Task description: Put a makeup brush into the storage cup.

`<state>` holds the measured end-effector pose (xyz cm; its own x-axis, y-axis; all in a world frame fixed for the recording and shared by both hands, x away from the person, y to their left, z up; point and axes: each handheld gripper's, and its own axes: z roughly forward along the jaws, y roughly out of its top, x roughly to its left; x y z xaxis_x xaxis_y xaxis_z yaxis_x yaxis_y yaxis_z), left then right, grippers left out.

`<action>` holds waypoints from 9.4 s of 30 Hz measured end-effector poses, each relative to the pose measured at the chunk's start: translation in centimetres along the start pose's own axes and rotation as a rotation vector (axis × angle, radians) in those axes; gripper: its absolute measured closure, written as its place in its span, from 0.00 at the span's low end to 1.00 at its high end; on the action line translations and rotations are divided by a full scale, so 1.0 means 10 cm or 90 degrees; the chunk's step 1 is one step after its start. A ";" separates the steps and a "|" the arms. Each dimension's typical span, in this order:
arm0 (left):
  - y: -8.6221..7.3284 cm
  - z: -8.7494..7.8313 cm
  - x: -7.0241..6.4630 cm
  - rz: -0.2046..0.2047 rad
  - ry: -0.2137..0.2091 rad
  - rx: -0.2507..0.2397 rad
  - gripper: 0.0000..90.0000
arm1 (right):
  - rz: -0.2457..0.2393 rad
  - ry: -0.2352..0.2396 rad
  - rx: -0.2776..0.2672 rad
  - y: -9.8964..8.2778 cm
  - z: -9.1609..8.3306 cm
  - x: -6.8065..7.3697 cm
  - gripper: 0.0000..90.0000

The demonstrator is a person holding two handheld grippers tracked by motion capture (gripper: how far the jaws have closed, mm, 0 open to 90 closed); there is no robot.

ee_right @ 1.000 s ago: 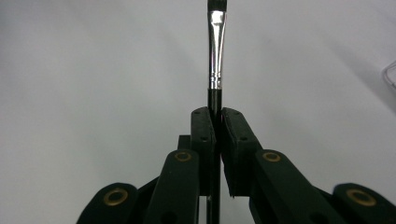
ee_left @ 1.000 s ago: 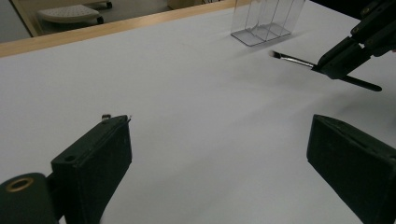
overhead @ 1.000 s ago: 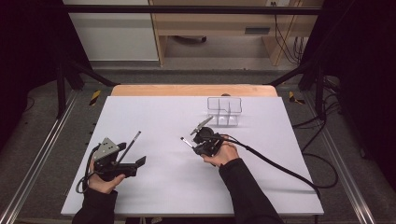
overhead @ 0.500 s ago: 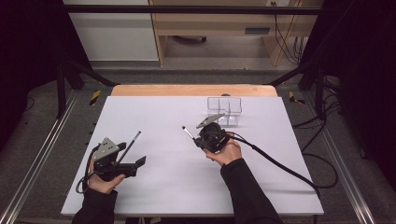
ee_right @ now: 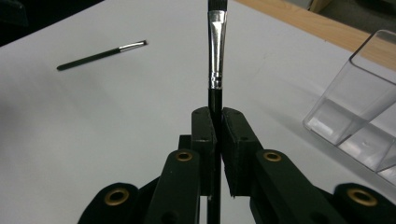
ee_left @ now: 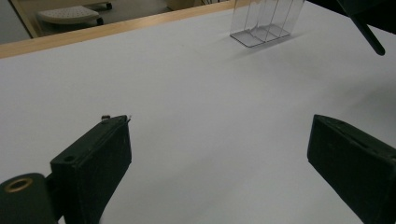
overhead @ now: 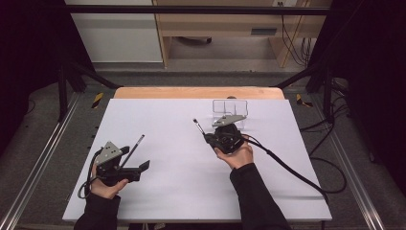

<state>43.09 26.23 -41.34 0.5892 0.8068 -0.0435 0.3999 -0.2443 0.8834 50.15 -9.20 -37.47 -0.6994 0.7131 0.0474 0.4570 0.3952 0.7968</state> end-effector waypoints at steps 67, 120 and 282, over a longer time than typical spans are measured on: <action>-0.01 0.01 0.02 -0.005 0.000 -0.001 0.06 | 0.148 -0.221 -0.294 0.11 -0.32 -0.65 0.94; -0.02 -0.02 0.08 -0.009 0.005 -0.007 0.05 | 0.185 -0.277 -0.301 0.32 0.28 -1.16 0.94; 0.10 -0.04 0.23 -0.010 0.041 0.023 0.03 | 0.077 -0.070 -0.207 -1.07 -0.96 -0.35 0.08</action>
<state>44.54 28.05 -40.30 0.5372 0.8430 -0.0259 0.4346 -0.2504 0.8651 42.41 -21.52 -40.42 -0.5791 0.8088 0.1018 0.3220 0.1122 0.9401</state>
